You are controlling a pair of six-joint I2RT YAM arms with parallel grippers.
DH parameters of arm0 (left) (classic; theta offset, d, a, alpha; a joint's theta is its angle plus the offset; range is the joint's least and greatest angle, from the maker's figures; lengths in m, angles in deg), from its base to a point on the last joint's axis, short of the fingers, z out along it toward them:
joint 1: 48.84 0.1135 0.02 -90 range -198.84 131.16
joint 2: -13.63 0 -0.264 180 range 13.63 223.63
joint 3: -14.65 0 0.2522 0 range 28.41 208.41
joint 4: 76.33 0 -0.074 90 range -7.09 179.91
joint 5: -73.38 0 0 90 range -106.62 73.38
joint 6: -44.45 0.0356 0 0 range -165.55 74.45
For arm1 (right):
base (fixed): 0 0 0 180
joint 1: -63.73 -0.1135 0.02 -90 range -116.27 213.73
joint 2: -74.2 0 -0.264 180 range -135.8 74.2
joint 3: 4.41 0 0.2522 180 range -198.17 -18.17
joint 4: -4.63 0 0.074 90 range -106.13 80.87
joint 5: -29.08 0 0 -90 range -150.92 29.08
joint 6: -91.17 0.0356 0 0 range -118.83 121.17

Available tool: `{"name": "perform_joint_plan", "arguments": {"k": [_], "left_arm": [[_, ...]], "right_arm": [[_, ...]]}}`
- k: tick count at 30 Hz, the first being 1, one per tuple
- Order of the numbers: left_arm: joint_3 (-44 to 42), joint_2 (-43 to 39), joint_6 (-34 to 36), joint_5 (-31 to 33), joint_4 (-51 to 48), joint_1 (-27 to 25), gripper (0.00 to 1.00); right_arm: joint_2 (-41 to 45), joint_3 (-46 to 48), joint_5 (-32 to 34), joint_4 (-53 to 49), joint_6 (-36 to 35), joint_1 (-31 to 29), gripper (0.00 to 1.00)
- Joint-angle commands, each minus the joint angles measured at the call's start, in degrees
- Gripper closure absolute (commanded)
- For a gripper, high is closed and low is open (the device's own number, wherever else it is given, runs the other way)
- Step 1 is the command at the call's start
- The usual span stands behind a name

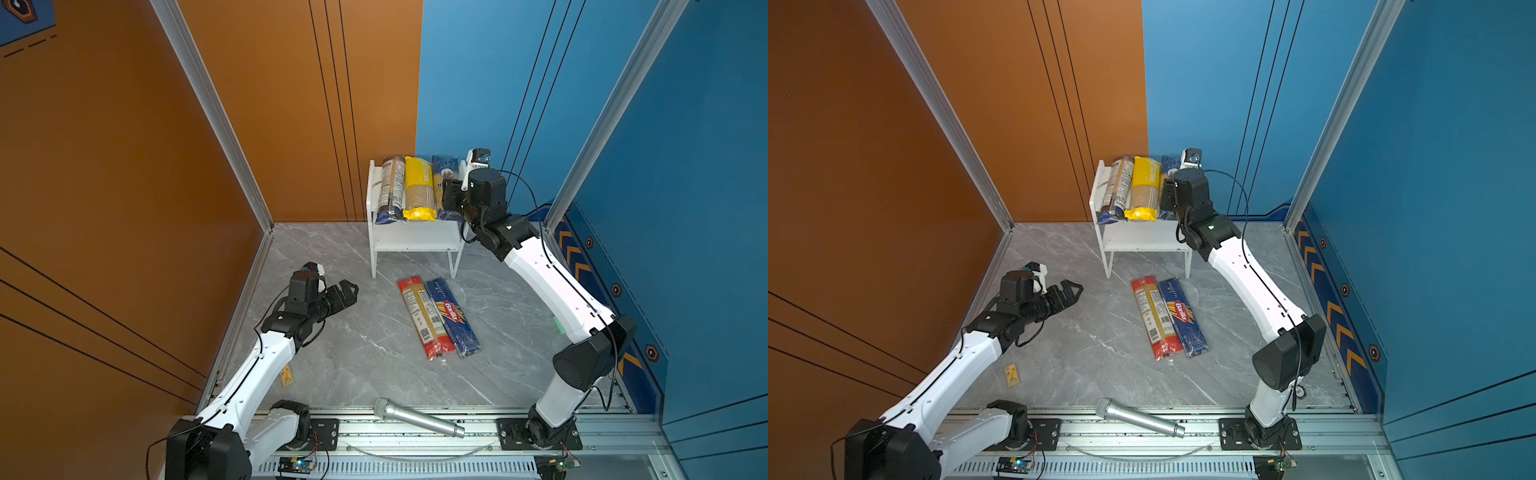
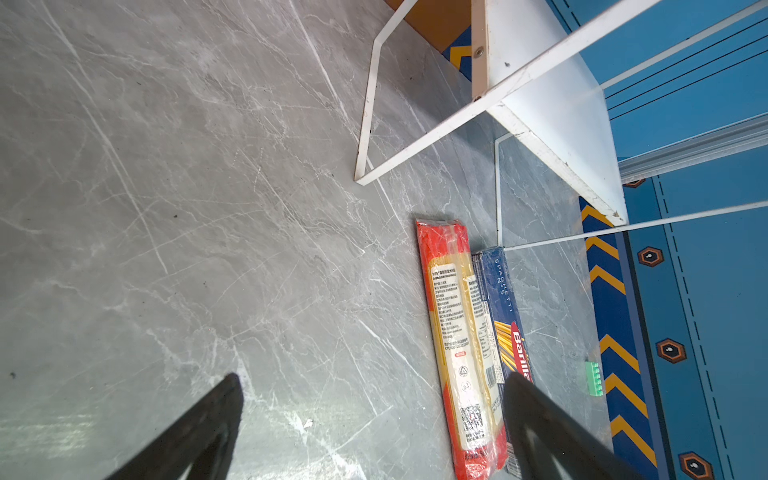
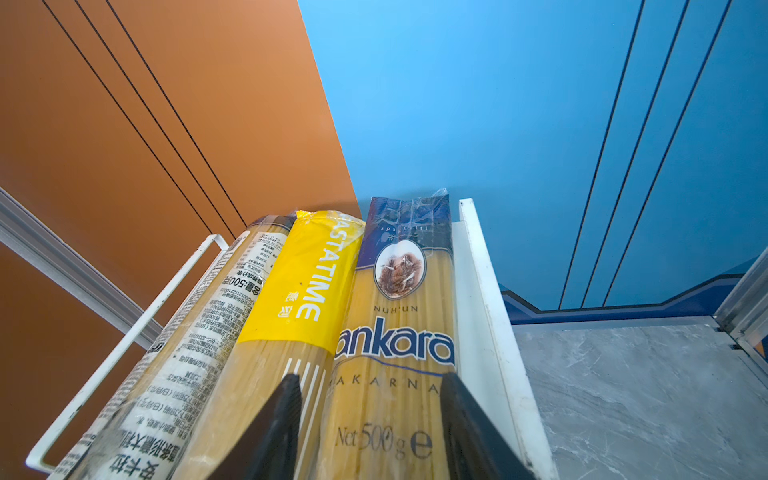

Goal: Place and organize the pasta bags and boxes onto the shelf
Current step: 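Lower the Ankara bag upright onto the top tier beside the yellow bag, then open the right gripper and draw it back from the Ankara bag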

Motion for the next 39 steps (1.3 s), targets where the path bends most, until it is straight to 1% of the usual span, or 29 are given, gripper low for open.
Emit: {"name": "perform_joint_plan", "arguments": {"k": [1, 8, 19, 26, 29, 31, 33, 39], "left_arm": [[-0.74, -1.08, 0.40, -0.38, -0.60, 0.47, 0.02], [-0.95, -1.82, 0.40, -0.15, -0.93, 0.50, 0.02], [-0.92, -1.80, 0.05, -0.27, -0.93, 0.39, 0.02], [-1.21, -1.64, -0.23, -0.19, -0.57, 0.27, 0.02], [-1.10, -1.38, -0.04, 0.11, -0.49, 0.28, 0.02], [-0.98, -1.19, -0.06, 0.04, -0.49, 0.26, 0.02], [-0.93, -0.93, -0.12, 0.08, -0.41, 0.16, 0.02], [-0.75, -0.31, -0.13, 0.04, -0.40, 0.01, 0.02]], "right_arm": [[2.73, -1.68, -0.03, -1.25, -0.93, 0.03, 0.48], [4.40, -1.87, -1.56, -2.94, -1.26, -0.12, 0.46], [8.66, -1.87, -8.04, -8.25, -2.33, -0.64, 0.44], [11.73, -1.06, -12.46, -12.77, -3.38, -1.52, 0.40], [13.65, 0.81, -14.62, -13.66, -3.47, -1.79, 0.38], [15.41, 3.02, -15.68, -13.66, -3.47, -1.96, 0.32], [17.15, 5.31, -16.24, -13.57, -3.46, -2.19, 0.29], [22.07, 13.95, -18.15, -14.53, -3.82, -2.99, 0.28]]}}
